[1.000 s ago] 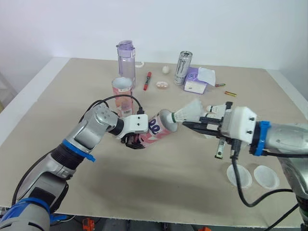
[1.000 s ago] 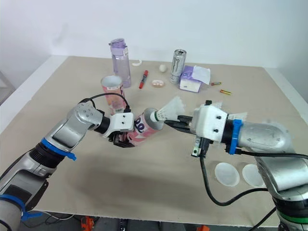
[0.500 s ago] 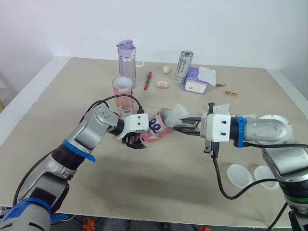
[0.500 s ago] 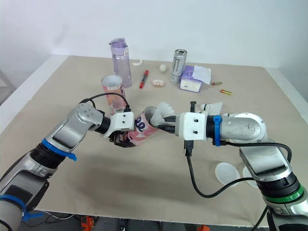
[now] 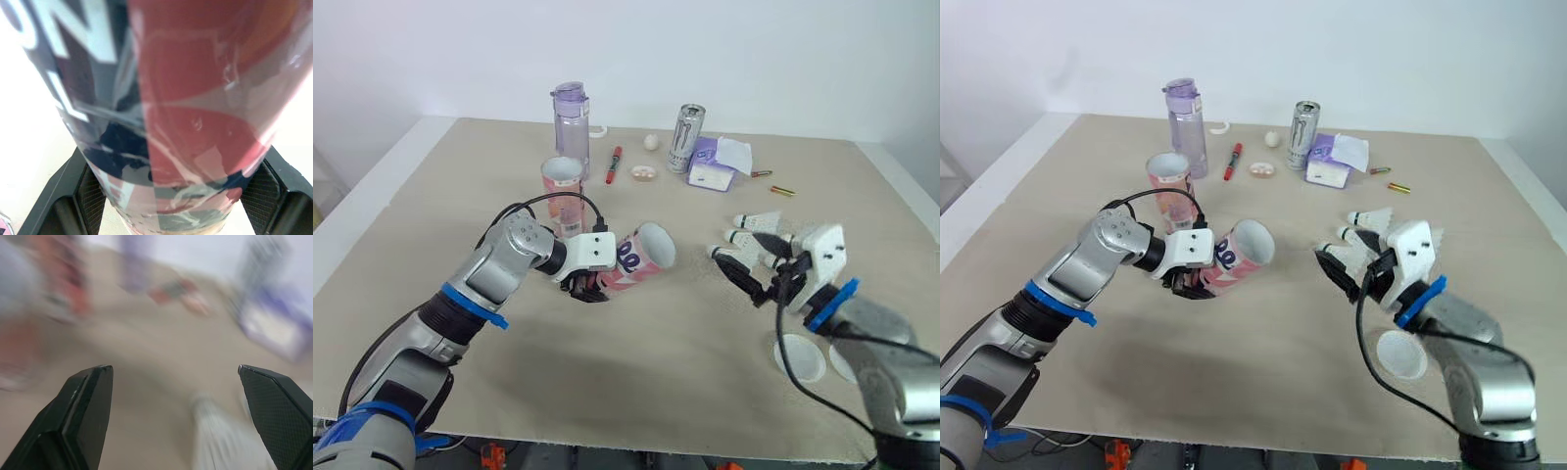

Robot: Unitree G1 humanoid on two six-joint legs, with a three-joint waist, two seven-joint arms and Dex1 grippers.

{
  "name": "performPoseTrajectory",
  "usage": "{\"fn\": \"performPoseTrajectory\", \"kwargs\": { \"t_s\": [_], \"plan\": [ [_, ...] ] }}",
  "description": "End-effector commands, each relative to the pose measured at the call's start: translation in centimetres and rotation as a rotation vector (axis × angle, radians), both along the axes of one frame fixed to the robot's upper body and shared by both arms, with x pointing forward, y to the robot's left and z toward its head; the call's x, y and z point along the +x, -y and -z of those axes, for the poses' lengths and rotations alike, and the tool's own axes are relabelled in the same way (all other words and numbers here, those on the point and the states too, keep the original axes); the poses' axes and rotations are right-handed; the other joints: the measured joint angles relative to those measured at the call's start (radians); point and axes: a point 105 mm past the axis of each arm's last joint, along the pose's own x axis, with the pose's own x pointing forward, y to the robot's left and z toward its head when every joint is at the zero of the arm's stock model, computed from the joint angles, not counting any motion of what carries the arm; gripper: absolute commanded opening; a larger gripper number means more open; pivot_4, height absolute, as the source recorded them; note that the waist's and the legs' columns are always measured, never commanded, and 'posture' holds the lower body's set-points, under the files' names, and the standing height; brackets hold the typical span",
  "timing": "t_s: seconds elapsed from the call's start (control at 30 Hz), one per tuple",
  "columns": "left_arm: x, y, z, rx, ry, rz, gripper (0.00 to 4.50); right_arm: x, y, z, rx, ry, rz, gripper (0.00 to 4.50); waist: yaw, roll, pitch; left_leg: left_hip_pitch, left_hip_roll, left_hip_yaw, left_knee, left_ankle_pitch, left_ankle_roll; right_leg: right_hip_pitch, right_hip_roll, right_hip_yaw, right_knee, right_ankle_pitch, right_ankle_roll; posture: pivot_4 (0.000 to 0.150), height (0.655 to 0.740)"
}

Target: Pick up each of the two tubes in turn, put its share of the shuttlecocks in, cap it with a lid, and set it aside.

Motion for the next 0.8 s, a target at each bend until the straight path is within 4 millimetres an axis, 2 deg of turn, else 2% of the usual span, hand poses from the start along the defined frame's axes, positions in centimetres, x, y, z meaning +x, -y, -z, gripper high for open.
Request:
{"fn": "performPoseTrajectory", "kwargs": {
  "t_s": [0.03, 0.17, 0.33, 0.8],
  "plan": [
    [0.0, 0.1, -0.1, 0.018, 0.014, 0.013, 3.31, 0.0, 1.2, 0.7, 0.072, -0.015, 0.182, 4.43, -0.001, 0.001, 0.0, 0.0, 0.0, 0.0, 0.0, 0.0, 0.0, 0.0, 0.0, 0.0, 0.0, 0.0, 0.0, 0.15, 0.74],
    [-0.1, 0.2, 0.0, 0.022, 0.017, 0.015, 3.31, 0.2, 1.5, 2.7, 0.076, -0.069, 0.225, 4.43, -0.001, 0.001, 0.0, 0.0, 0.0, 0.0, 0.0, 0.0, 0.0, 0.0, 0.0, 0.0, 0.0, 0.0, 0.0, 0.15, 0.74],
    [-0.1, 0.3, -0.3, 0.021, 0.025, 0.021, 3.31, 0.4, 0.6, 3.8, 0.11, -0.114, 0.218, 4.43, -0.002, 0.001, 0.0, 0.0, 0.0, 0.0, 0.0, 0.0, 0.0, 0.0, 0.0, 0.0, 0.0, 0.0, 0.0, 0.15, 0.74],
    [0.1, 0.1, -0.3, 0.031, 0.032, 0.01, 3.31, 2.9, -0.5, 4.4, 0.171, -0.159, 0.215, 4.43, -0.004, 0.002, 0.0, 0.0, 0.0, 0.0, 0.0, 0.0, 0.0, 0.0, 0.0, 0.0, 0.0, 0.0, 0.0, 0.15, 0.74]
  ]
}}
